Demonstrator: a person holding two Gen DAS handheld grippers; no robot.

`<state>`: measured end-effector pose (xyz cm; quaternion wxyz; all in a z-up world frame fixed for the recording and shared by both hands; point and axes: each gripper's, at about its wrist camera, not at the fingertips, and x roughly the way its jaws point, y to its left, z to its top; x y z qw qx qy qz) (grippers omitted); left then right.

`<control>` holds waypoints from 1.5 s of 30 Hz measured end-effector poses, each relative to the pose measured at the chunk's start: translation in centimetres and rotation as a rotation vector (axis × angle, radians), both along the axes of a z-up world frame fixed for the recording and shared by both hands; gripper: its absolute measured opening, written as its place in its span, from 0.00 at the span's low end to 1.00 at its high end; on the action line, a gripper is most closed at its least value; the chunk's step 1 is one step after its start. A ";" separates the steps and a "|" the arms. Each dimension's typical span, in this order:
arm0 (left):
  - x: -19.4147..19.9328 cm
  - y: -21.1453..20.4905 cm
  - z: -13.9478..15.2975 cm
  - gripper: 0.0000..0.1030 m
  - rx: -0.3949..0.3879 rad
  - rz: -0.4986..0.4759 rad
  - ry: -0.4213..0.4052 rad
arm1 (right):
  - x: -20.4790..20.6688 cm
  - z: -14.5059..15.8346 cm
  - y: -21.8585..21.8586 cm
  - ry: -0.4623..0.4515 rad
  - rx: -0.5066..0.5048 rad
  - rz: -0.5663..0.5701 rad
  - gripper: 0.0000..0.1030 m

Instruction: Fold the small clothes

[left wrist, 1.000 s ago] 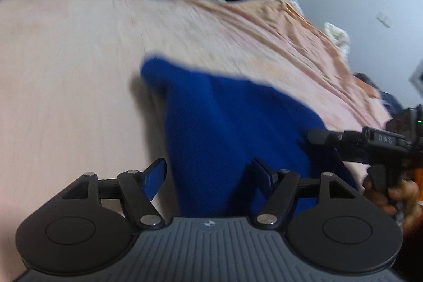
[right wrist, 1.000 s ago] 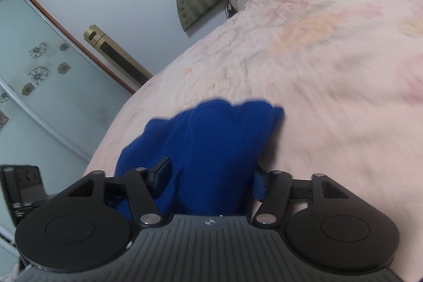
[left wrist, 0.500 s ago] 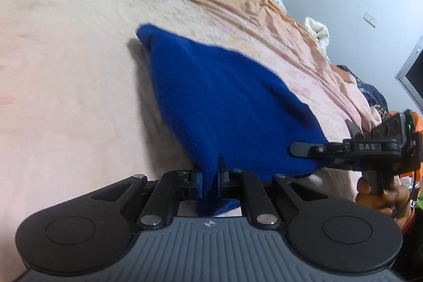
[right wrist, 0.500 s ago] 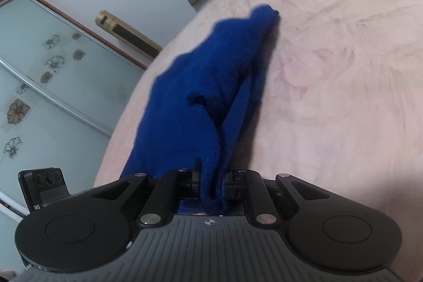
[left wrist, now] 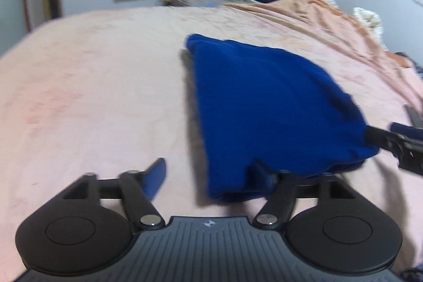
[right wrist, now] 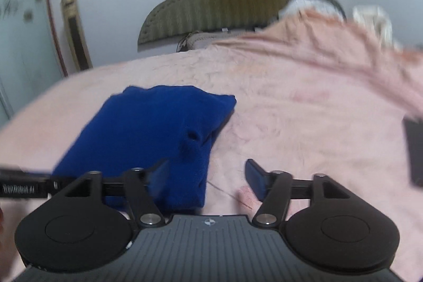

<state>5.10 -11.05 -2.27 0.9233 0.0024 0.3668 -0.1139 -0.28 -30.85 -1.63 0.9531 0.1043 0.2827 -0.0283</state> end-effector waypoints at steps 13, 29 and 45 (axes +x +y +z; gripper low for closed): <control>-2.5 -0.4 -0.6 0.80 0.068 0.056 0.019 | -2.1 -0.3 4.6 0.038 -0.103 0.079 0.99; -4.3 -0.2 -0.9 0.81 0.102 0.097 0.010 | -3.0 -0.8 5.7 0.078 -0.085 0.096 1.00; -4.5 -0.3 -1.4 0.82 0.119 0.111 -0.004 | -3.0 -1.6 5.8 0.114 -0.089 0.094 1.00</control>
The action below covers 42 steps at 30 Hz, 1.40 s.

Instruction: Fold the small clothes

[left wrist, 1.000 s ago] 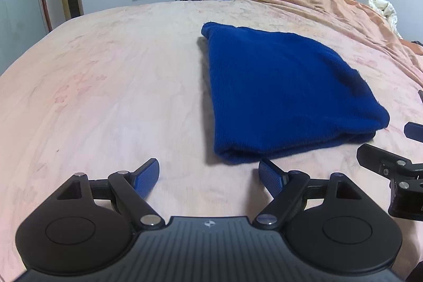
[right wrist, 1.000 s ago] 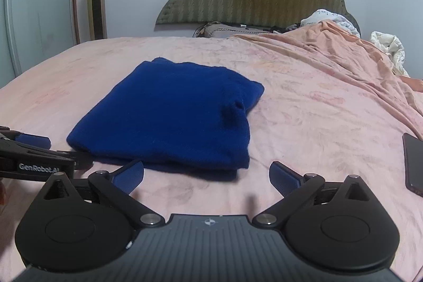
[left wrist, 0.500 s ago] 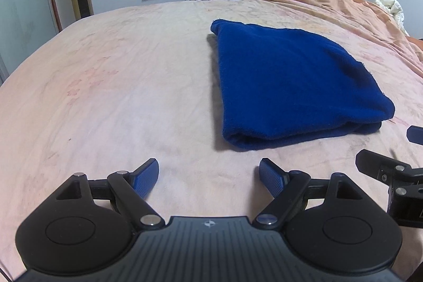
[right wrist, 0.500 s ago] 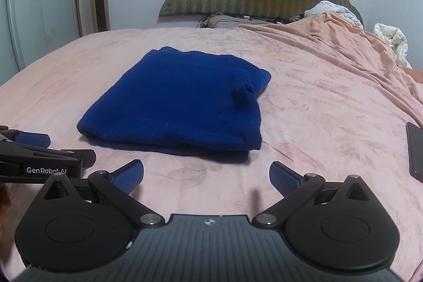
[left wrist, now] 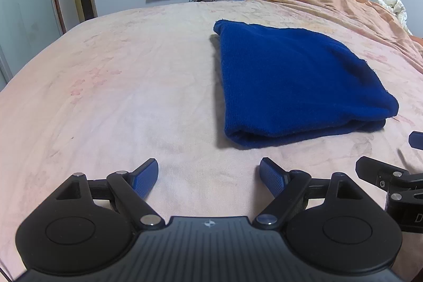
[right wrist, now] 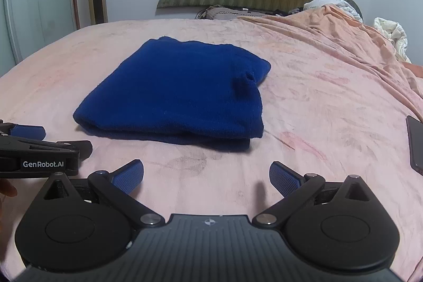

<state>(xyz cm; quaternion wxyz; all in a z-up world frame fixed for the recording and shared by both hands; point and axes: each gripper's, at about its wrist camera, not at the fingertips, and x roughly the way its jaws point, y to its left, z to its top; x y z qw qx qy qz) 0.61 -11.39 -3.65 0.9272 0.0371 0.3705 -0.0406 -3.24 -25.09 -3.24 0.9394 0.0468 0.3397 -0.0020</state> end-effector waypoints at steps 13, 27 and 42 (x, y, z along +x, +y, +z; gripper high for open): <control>0.0 0.0 -0.1 0.94 -0.002 0.001 0.013 | 0.0 0.0 0.1 0.000 0.001 -0.002 1.00; -0.1 -0.1 -0.2 0.94 0.000 0.001 0.012 | -0.2 -0.4 0.0 0.002 0.010 0.003 1.00; -0.3 0.0 0.0 0.94 0.001 0.017 0.006 | -0.3 -0.1 -0.2 -0.002 0.028 -0.006 1.00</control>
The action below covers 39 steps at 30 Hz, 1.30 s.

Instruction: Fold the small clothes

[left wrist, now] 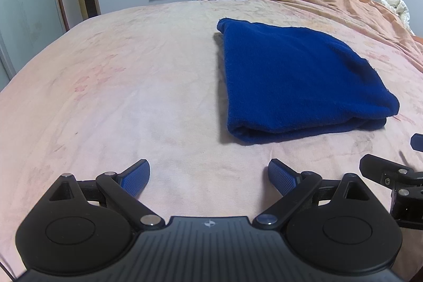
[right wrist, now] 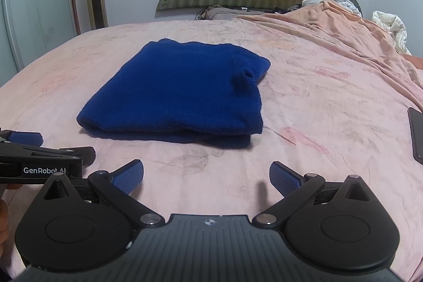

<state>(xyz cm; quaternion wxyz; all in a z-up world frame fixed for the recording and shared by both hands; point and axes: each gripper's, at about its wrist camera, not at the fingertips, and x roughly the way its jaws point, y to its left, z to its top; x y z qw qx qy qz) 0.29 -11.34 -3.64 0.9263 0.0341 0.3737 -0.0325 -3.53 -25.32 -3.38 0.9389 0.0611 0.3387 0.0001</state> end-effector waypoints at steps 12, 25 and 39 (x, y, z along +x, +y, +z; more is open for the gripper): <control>0.0 0.1 0.1 0.94 -0.004 0.002 0.002 | -0.2 0.2 0.3 -0.005 0.001 0.004 1.00; 0.2 0.2 -0.1 0.94 -0.006 -0.011 0.008 | -0.2 0.3 0.4 -0.003 0.000 0.013 1.00; 0.1 0.1 0.3 0.94 -0.025 -0.036 0.015 | -0.3 1.1 0.3 -0.015 0.009 0.042 1.00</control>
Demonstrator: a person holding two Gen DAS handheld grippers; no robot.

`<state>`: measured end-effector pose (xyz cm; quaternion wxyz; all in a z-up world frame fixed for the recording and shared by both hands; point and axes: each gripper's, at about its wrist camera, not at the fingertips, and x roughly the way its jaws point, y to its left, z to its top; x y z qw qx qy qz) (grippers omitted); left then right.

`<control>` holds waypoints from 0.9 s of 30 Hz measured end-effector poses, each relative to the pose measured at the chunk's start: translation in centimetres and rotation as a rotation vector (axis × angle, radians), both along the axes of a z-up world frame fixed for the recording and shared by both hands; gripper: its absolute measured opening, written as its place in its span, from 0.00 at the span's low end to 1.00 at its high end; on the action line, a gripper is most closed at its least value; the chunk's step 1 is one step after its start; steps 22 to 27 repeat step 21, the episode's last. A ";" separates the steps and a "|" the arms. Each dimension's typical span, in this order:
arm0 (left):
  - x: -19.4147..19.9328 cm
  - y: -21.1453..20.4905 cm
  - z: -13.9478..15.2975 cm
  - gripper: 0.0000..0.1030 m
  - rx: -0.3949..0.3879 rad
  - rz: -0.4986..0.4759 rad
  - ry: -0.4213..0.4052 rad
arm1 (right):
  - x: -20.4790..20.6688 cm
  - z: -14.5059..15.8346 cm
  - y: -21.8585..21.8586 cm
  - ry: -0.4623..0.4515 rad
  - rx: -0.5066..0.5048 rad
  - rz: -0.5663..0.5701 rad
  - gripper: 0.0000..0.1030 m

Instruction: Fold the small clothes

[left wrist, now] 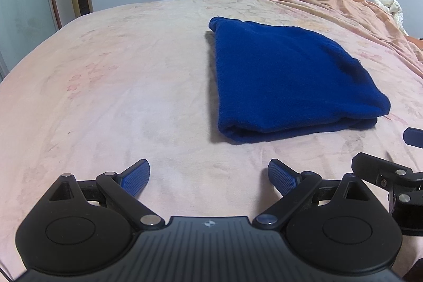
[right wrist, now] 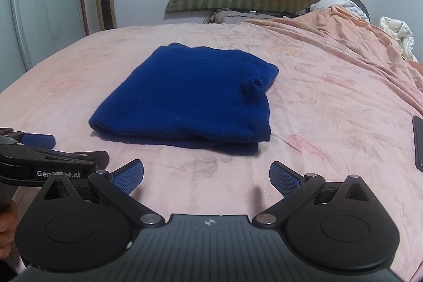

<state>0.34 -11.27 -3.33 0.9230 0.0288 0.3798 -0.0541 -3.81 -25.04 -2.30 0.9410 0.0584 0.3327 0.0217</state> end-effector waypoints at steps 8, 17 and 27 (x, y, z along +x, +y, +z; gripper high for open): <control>0.0 -0.6 0.5 0.94 0.012 -0.012 -0.010 | -0.3 0.8 -0.1 -0.013 -0.012 0.022 1.00; 0.2 -0.5 0.6 0.94 0.013 -0.019 -0.007 | -0.1 0.6 -0.7 -0.003 0.003 0.017 1.00; 0.0 -0.3 1.0 0.94 0.012 -0.035 -0.045 | 0.1 0.7 -0.9 -0.002 0.022 0.025 1.00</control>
